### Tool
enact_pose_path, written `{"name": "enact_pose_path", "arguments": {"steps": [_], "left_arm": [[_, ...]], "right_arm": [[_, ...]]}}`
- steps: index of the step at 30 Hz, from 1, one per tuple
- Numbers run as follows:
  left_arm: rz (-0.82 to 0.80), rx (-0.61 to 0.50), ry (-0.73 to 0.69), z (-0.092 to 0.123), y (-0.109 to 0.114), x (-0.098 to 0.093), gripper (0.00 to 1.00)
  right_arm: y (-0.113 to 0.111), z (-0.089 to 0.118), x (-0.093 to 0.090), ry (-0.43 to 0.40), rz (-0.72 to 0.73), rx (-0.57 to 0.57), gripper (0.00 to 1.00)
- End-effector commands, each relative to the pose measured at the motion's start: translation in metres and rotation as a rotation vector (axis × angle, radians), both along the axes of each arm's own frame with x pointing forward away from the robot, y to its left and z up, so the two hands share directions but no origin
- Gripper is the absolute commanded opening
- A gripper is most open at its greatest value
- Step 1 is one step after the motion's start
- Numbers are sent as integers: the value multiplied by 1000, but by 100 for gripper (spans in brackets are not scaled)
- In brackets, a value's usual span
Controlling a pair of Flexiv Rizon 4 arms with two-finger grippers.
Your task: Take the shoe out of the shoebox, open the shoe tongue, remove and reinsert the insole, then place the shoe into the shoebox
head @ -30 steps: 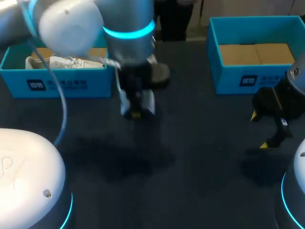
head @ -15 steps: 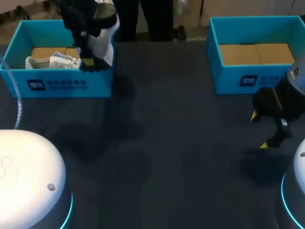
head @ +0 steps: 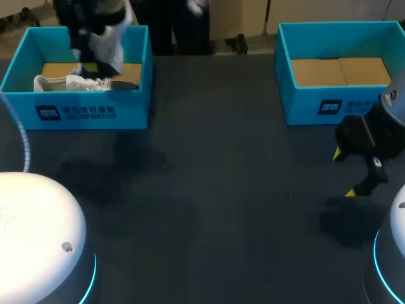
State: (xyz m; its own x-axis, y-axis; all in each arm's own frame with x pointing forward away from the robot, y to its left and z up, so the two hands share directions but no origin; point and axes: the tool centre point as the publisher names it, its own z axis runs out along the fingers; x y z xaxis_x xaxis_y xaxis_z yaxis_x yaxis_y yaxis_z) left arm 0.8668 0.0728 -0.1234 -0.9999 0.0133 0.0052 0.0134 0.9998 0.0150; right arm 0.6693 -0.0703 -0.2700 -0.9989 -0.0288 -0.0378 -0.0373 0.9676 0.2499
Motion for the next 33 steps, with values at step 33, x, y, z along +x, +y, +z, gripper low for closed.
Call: {"name": "enact_pose_path", "arguments": {"steps": [33], "left_arm": [[-500, 21, 50, -16, 156, 113, 0]], "right_arm": [[0, -1, 0, -1, 0, -1, 100]]}}
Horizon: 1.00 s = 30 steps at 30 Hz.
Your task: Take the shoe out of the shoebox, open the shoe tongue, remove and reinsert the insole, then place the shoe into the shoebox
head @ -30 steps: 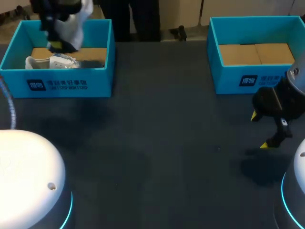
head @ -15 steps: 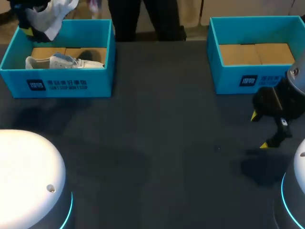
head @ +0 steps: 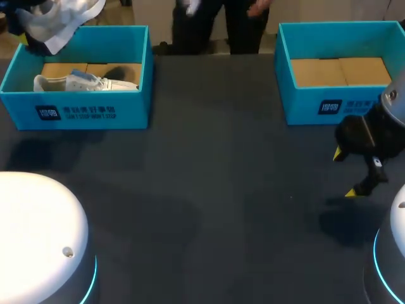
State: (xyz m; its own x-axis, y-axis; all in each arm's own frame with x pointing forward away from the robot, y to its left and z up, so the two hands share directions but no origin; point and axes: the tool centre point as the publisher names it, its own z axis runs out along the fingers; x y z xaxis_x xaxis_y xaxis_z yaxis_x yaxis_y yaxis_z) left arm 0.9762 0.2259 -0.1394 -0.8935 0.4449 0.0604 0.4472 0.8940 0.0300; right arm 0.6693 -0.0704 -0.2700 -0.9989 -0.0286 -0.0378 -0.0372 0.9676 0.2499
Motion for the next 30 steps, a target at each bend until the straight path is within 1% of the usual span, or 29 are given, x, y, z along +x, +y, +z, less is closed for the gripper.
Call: {"name": "enact_pose_path", "arguments": {"steps": [1, 2, 3, 5, 6, 8, 9, 10, 19, 20, 21, 22, 23, 24, 26, 30], "left_arm": [[-142, -34, 20, 1, 7, 8, 0], [-185, 13, -14, 2, 12, 14, 0], [-245, 30, -22, 3, 17, 19, 0], [-346, 1, -34, 9, 29, 32, 0], [-415, -26, -15, 11, 32, 35, 0], [-654, -17, 14, 19, 45, 44, 0], [-682, 9, 30, 19, 49, 48, 0], [-662, 76, 50, 16, 55, 57, 0], [-662, 76, 50, 16, 55, 57, 0], [-726, 132, 21, 10, 54, 53, 0], [-782, 176, 24, 4, 57, 53, 0], [-786, 184, 25, 4, 59, 55, 0], [-821, 205, -17, 4, 66, 62, 0], [-828, 268, -17, 1, 73, 71, 0], [-804, 342, -10, -4, 80, 80, 0], [-804, 342, -10, -4, 80, 80, 0]], "right_arm": [[0, -1, 0, -1, 0, -1, 100], [0, -1, 0, -1, 0, -1, 100], [0, -1, 0, -1, 0, -1, 100], [0, -1, 0, -1, 0, -1, 100], [0, -1, 0, -1, 0, -1, 100], [0, -1, 0, -1, 0, -1, 100], [0, -1, 0, -1, 0, -1, 100], [0, -1, 0, -1, 0, -1, 100], [0, -1, 0, -1, 0, -1, 100], [0, -1, 0, -1, 0, -1, 100], [0, -1, 0, -1, 0, -1, 100], [0, -1, 0, -1, 0, -1, 100], [0, -1, 0, -1, 0, -1, 100], [0, -1, 0, -1, 0, -1, 100], [0, -1, 0, -1, 0, -1, 100], [0, -1, 0, -1, 0, -1, 100]]}}
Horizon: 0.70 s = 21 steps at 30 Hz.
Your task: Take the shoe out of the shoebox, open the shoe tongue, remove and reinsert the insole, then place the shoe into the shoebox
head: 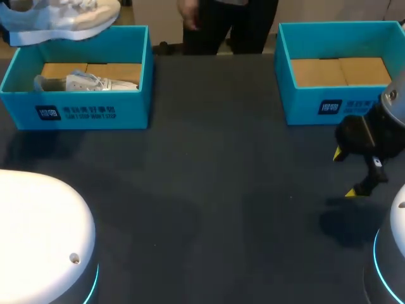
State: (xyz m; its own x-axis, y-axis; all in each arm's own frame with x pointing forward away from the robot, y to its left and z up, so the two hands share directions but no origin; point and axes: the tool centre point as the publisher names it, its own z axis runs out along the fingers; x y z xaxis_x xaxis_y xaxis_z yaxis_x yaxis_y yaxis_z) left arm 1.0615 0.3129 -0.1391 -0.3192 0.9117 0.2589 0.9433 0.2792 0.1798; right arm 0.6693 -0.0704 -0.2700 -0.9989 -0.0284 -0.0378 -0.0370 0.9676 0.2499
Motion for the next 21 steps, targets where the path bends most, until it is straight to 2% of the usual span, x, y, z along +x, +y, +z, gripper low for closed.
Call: {"name": "enact_pose_path", "arguments": {"steps": [1, 6, 10, 11, 21], "left_arm": [[-18, 64, -53, -5, -7, -5, 0], [-41, 61, -42, -8, -9, -4, 0], [-234, 17, -87, -9, -9, 11, 0], [-239, 34, -84, -6, -5, 17, 0], [-239, 34, -84, -6, -5, 17, 0]], "right_arm": [[0, -1, 0, -1, 1, -1, 100], [0, -1, 0, -1, 1, -1, 100], [0, -1, 0, -1, 1, -1, 100], [0, -1, 0, -1, 1, -1, 100], [0, -1, 0, -1, 1, -1, 100]]}}
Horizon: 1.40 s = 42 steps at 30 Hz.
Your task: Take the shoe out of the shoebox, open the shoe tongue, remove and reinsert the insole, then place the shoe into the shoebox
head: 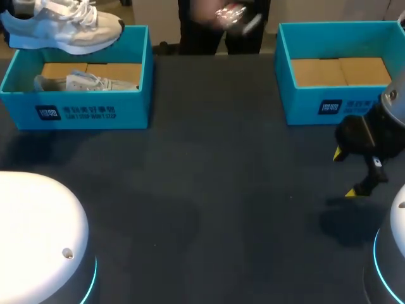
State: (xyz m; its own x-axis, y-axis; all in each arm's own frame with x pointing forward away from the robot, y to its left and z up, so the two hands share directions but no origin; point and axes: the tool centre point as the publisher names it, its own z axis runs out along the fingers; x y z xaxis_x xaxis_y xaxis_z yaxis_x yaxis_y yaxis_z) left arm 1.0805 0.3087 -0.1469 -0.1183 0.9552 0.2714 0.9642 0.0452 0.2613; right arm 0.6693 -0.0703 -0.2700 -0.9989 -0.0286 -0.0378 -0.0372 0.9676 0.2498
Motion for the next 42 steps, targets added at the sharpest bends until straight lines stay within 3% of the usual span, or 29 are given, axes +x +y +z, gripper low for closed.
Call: {"name": "enact_pose_path", "arguments": {"steps": [1, 4, 9, 10, 11, 23, 31, 42], "left_arm": [[-2, 2, -4, 2, 0, -2, 0], [-14, 12, -12, 0, -2, 0, 0], [-38, 18, -53, -6, -2, 27, 0], [-46, 63, -79, -7, -2, 31, 0], [-81, 26, -82, -5, -1, 34, 0], [-81, 26, -82, -5, -1, 34, 0], [-77, 31, -91, -27, -5, 65, 0], [-88, 33, -26, -63, -11, 69, 0]], "right_arm": [[0, -1, 0, -1, 0, -1, 100], [0, -1, 0, -1, 0, -1, 100], [0, -1, 0, -1, 0, -1, 100], [0, -1, 0, -1, 0, -1, 100], [0, -1, 0, -1, 0, -1, 100], [0, -1, 0, -1, 0, -1, 100], [0, -1, 0, -1, 0, -1, 100], [0, -1, 0, -1, 0, -1, 100]]}}
